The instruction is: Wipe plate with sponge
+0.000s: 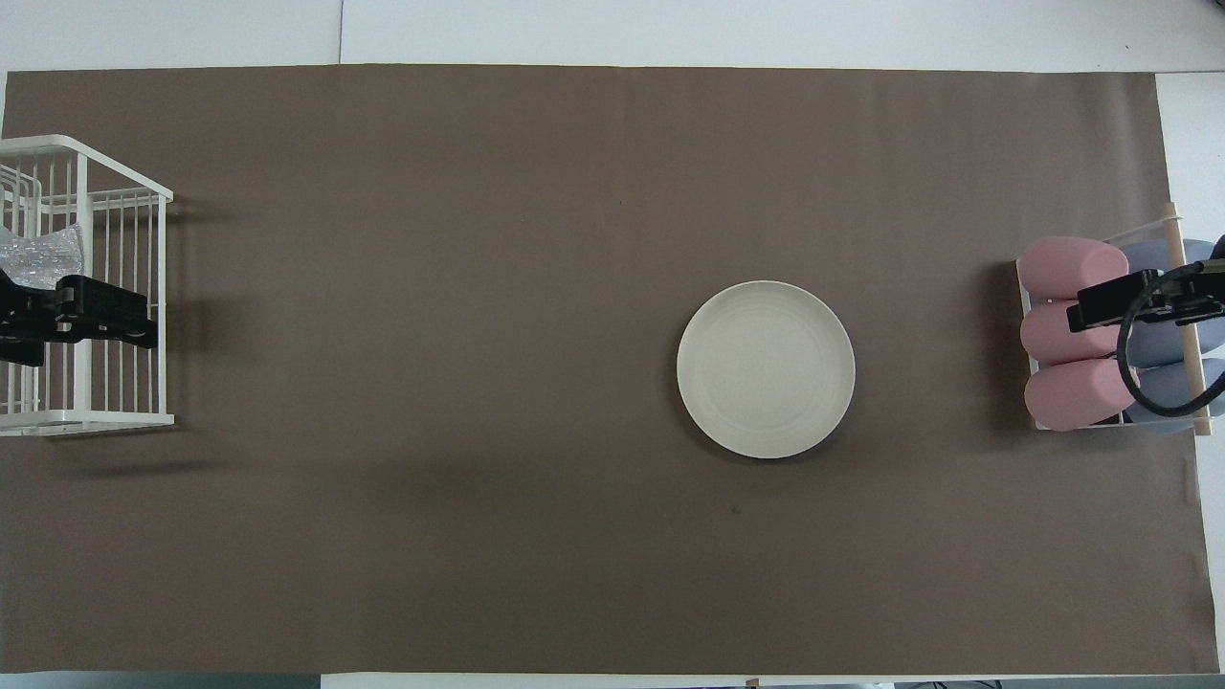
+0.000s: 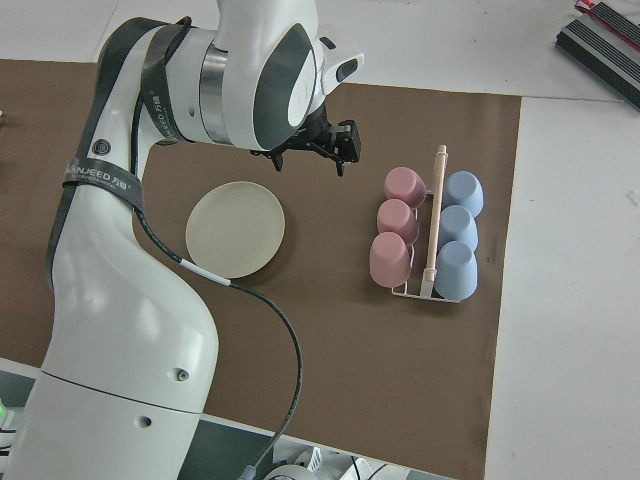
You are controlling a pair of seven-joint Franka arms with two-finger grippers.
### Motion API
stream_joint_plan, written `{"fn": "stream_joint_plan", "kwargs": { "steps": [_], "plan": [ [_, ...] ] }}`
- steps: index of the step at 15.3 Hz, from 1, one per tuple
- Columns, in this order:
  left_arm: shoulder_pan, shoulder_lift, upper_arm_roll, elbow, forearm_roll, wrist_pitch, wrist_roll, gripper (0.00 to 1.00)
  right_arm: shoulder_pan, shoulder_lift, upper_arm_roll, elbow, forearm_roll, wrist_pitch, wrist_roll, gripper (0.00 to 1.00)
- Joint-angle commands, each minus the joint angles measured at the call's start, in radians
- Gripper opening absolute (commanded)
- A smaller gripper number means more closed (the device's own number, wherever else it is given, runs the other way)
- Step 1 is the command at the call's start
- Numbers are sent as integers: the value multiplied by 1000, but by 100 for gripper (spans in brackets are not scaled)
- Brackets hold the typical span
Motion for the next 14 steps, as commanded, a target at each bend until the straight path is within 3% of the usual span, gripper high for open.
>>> {"fn": "stream_joint_plan", "kwargs": {
  "steps": [1,9,14],
  "plan": [
    [-7,6,7,18,13,-3,-8,100,-8,-7,11,-4,-8,14,7,100],
    [-7,3,7,12,12,-3,-29,100,-8,-7,11,-4,-3,14,36,100],
    [-7,-5,12,-7,15,28,-43,100,-7,-7,11,-4,1,12,185,100]
  ]
}}
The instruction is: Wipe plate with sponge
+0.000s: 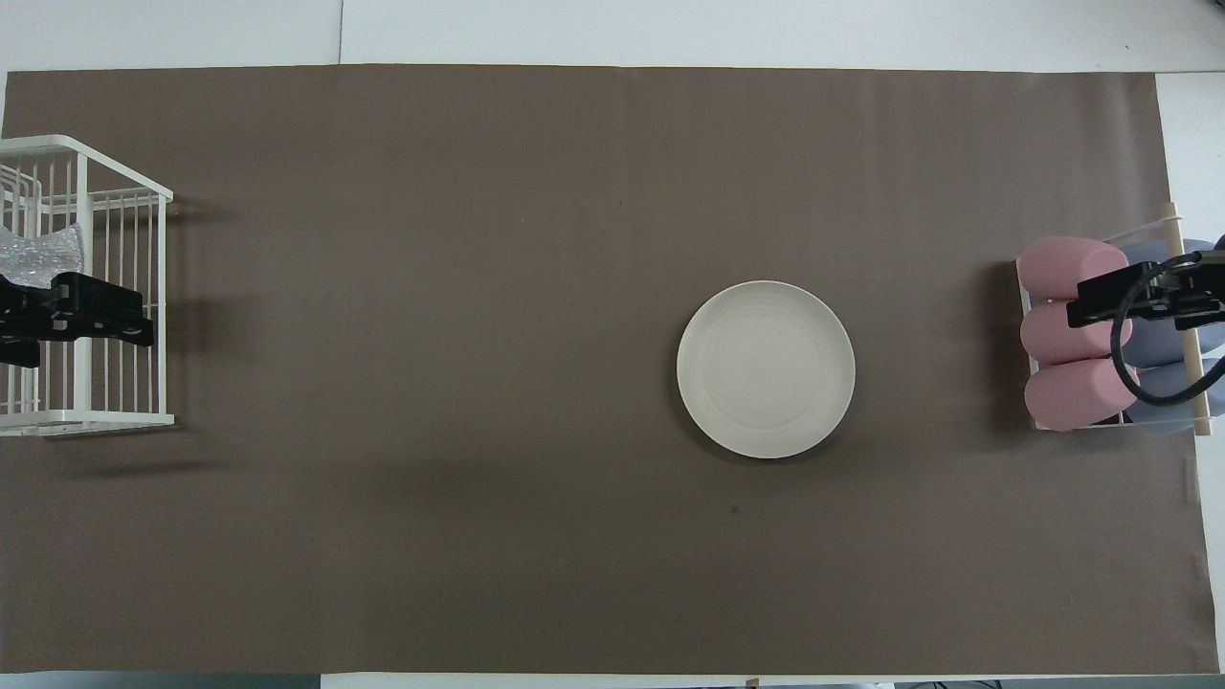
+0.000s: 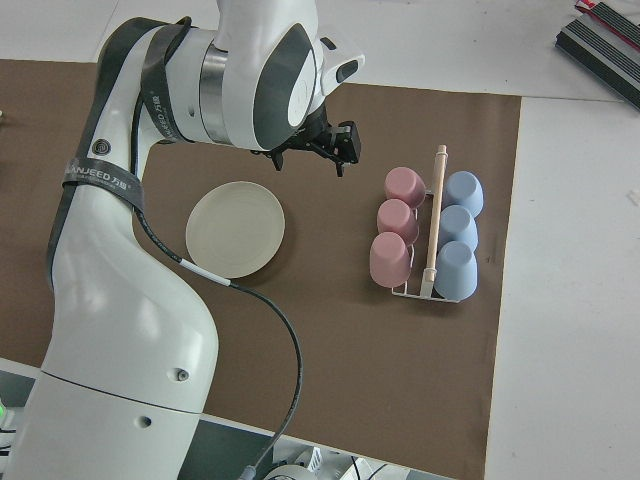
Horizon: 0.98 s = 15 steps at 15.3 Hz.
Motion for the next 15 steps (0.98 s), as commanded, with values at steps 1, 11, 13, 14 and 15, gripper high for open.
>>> {"fn": "stream_joint_plan", "kwargs": {
  "steps": [1,11,13,14,15],
  "plan": [
    [-9,-3,7,-14,30,45,-37,100,-7,-7,11,-4,3,12,114,100],
    [-116,220,-3,-72,678,125,-272,100,-5,-14,20,-7,6,15,737,100],
    [-120,271,-3,-77,786,151,-293,100,-5,-14,27,-11,6,67,804,100],
    [-117,290,-3,-80,827,162,-294,100,-5,-13,28,-16,4,115,827,100],
    [-120,334,-3,-78,886,164,-300,100,-7,-13,28,-21,4,129,831,100]
  ]
}}
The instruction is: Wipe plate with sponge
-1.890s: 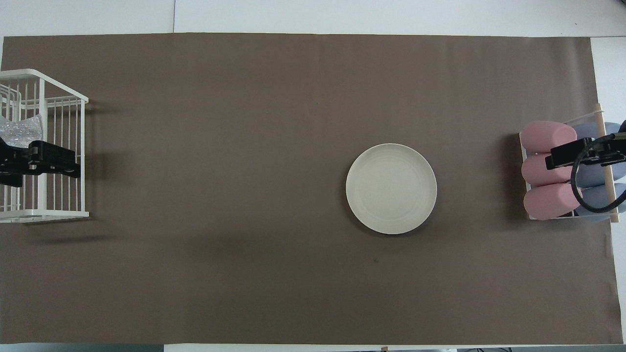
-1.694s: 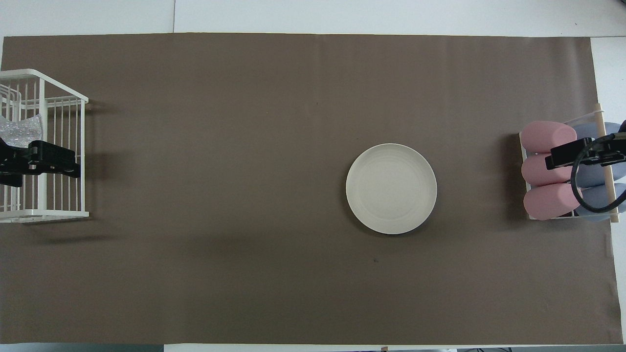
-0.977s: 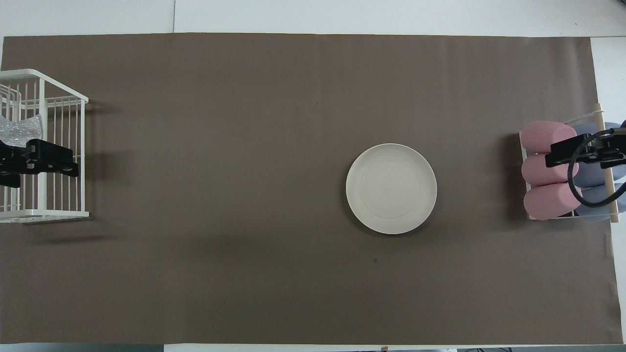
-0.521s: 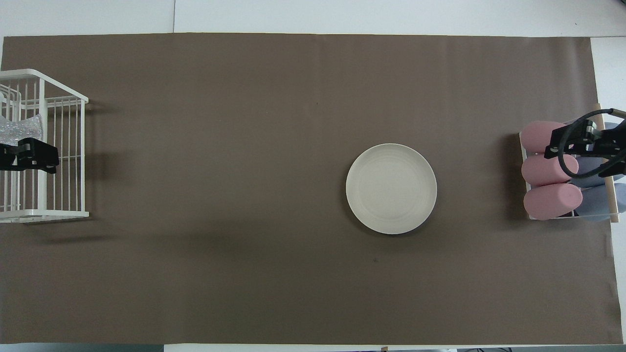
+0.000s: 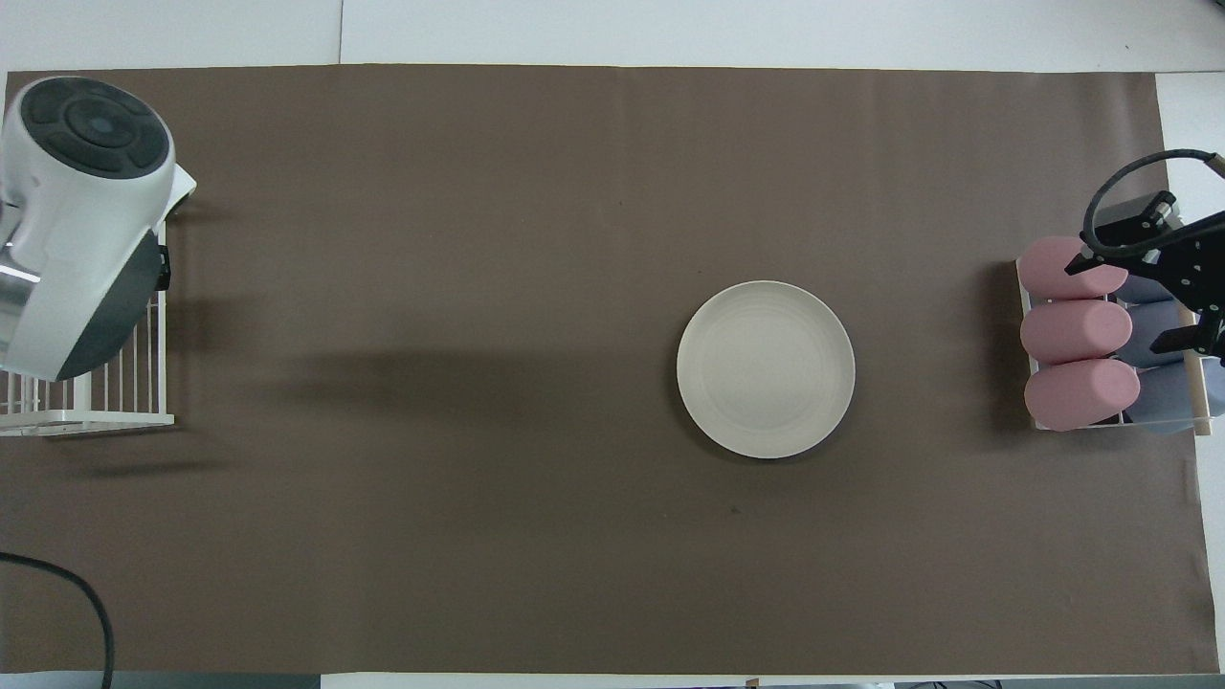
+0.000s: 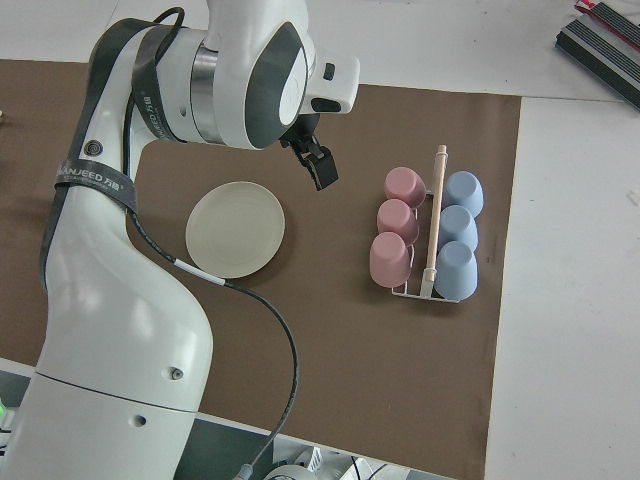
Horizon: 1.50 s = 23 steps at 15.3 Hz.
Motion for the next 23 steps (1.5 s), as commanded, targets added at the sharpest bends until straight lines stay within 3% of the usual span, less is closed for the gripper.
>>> {"fn": "stream_joint_plan", "kwargs": {
  "steps": [1,4,7,13,15,17,19,21,23],
  "plan": [
    [-5,90,11,11,143,22,-27,100,-8,-11,9,-19,4,46,45,100],
    [3,148,11,14,255,49,-34,100,-6,-15,9,-18,4,-18,98,100],
    [17,148,11,6,265,86,-36,100,-8,-15,33,-16,4,-7,342,100],
    [31,148,11,-1,274,99,-65,98,-6,-29,75,-24,4,-40,655,100],
    [32,145,11,-18,274,109,-76,79,-6,-30,115,-27,4,-38,707,100],
    [34,144,11,-23,275,125,-97,41,-6,-40,147,-34,4,-43,738,100],
    [40,145,13,-23,276,125,-99,19,-6,-41,179,-39,4,-44,796,100],
    [41,145,11,-21,274,125,-100,3,-6,-52,199,-54,16,-38,825,100],
    [40,145,11,-21,274,128,-122,0,-6,-52,210,-54,51,-36,833,100]
  ]
}}
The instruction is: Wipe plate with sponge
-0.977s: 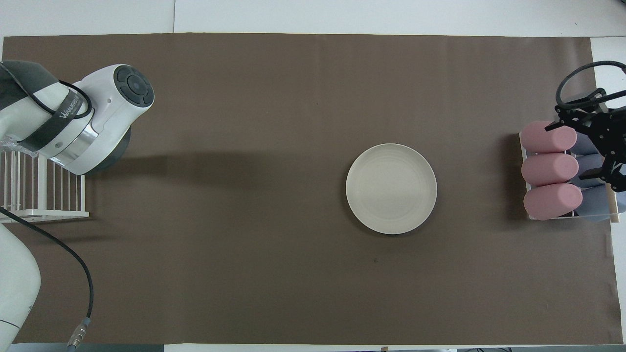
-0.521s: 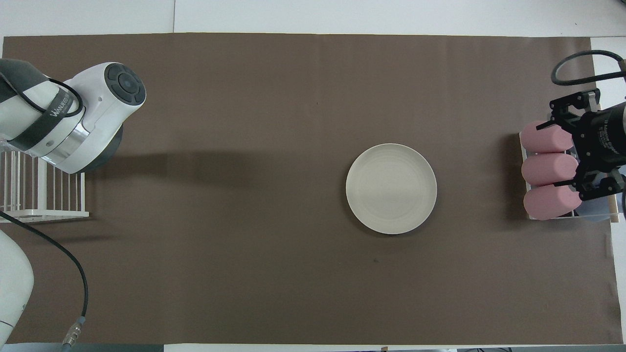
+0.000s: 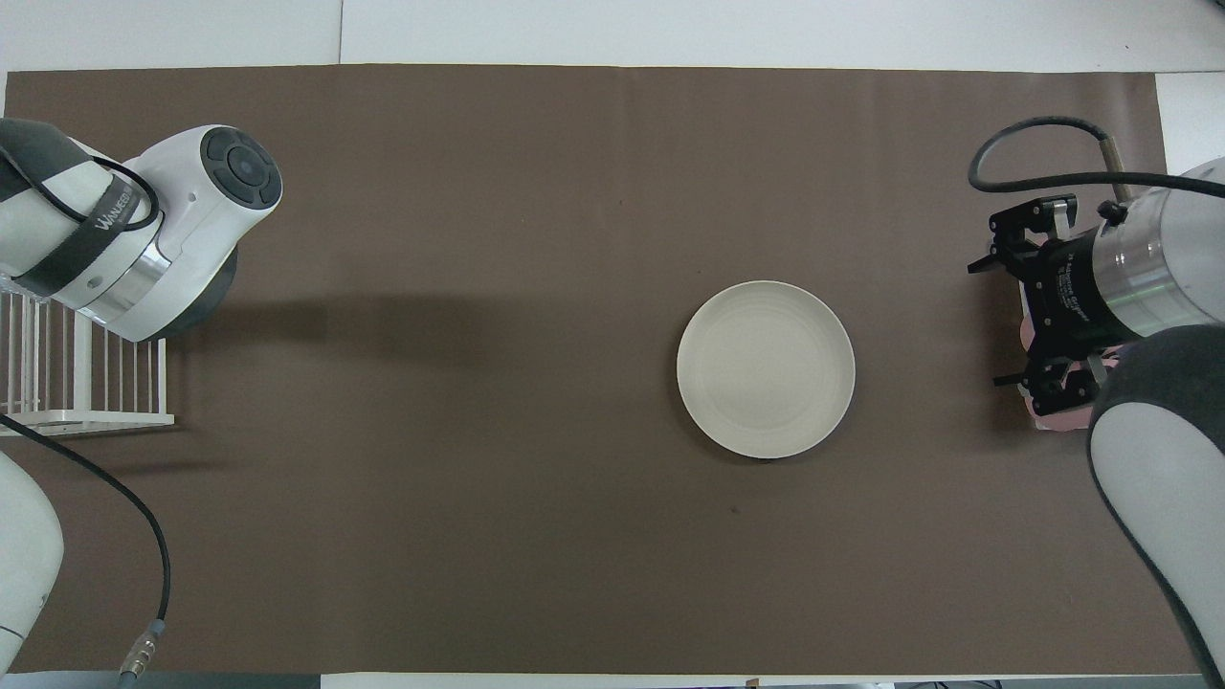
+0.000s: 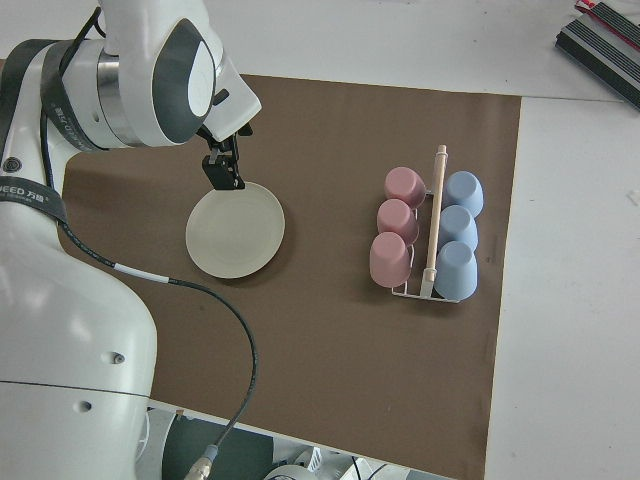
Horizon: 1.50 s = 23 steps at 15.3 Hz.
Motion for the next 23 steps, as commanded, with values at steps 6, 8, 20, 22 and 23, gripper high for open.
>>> {"fn": "stream_joint_plan", "kwargs": {
  "steps": [6,8,20,22,23],
  "plan": [
    [5,-7,-2,-11,18,20,-48,0,-9,-36,110,-35,50,43,235,100],
    [0,-10,-4,25,2,7,-36,0,17,-38,130,-35,50,65,315,100],
    [101,-155,1,369,-1090,-296,119,0,198,40,130,-70,38,172,426,100],
    [129,-166,6,360,-1259,-315,119,0,189,50,130,-59,39,172,424,100],
    [153,-169,4,348,-1351,-320,120,0,189,51,130,-58,41,172,423,100]
  ]
}}
